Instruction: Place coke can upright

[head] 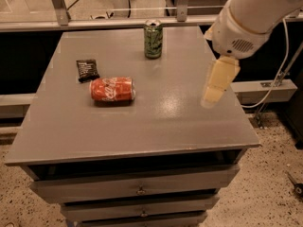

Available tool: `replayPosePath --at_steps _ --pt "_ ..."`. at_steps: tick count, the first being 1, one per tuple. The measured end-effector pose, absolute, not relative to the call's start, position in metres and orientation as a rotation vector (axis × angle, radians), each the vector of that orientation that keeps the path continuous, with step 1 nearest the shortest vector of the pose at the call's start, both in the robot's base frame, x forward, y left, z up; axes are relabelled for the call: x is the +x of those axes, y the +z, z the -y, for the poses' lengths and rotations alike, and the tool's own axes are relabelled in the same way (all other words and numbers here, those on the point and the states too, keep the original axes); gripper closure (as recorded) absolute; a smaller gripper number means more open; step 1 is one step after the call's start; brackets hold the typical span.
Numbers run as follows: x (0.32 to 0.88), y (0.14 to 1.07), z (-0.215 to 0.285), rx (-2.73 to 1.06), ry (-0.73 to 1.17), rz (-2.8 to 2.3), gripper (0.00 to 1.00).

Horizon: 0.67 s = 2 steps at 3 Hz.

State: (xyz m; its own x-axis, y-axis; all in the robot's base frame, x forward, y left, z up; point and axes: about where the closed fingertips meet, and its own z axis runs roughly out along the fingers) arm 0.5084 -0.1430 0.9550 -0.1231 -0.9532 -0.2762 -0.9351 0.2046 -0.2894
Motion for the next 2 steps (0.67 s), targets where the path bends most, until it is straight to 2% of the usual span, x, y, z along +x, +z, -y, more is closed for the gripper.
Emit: replayPosePath --at_steps 2 --pt "0.587 0.908 0.041 -1.763 -0.003 -1.911 0.0"
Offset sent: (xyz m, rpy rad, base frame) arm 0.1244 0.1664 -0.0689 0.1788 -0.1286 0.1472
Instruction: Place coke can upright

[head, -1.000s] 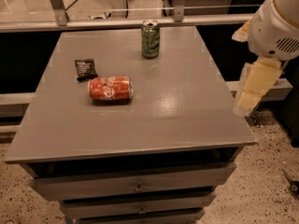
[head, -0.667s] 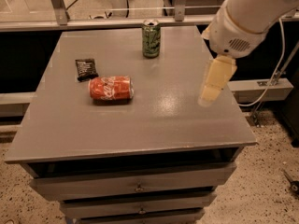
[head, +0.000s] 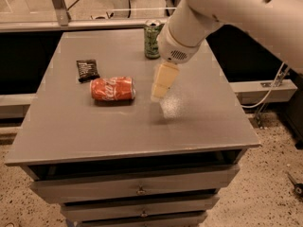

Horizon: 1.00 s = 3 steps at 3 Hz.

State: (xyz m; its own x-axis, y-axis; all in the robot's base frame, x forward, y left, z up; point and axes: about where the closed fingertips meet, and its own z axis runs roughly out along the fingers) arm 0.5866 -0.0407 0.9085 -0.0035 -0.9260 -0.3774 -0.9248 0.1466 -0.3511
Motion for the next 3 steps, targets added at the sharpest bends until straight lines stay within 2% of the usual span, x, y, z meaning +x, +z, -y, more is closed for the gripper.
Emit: replayPosePath --at_steps 1,3 --pt "0.607 0.905 -0.007 -1.769 0.094 -1.868 0.0" --pt "0.607 0.891 -0.069 -1.862 0.276 -1.873 0.0"
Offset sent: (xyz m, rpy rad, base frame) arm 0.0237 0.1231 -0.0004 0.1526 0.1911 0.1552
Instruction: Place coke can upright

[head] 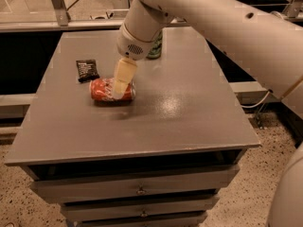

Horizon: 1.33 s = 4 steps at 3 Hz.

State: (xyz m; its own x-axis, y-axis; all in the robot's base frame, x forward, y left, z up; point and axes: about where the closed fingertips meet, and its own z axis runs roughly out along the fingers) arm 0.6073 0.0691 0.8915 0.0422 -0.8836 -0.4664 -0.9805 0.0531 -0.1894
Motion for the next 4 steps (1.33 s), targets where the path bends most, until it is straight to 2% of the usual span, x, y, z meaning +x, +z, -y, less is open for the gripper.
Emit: replayPosePath --at_steps 2,4 --pt "0.6 0.862 -0.094 -1.966 0.244 -1.962 0.0" --pt "0.598 0.843 -0.103 -2.028 0.082 -2.1 0.49"
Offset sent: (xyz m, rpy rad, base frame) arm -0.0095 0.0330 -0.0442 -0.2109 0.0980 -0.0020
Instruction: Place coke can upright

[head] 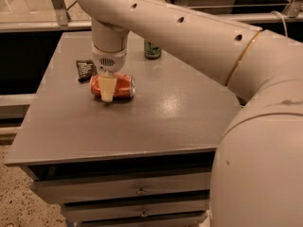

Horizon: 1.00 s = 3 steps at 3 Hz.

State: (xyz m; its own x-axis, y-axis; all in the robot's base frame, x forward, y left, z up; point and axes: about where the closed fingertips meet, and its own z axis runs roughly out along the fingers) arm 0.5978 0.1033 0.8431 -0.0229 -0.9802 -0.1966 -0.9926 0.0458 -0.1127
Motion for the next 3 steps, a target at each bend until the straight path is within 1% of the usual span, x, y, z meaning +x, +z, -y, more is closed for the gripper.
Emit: replayPosePath --at_steps 1,2,3 --pt "0.602 0.864 -0.098 -1.968 0.061 -2.104 0.72" --pt "0.606 0.906 -0.085 -1.856 0.102 -2.034 0.95" --pt "0.613 0.955 -0.065 -1.723 0.205 -1.901 1.0"
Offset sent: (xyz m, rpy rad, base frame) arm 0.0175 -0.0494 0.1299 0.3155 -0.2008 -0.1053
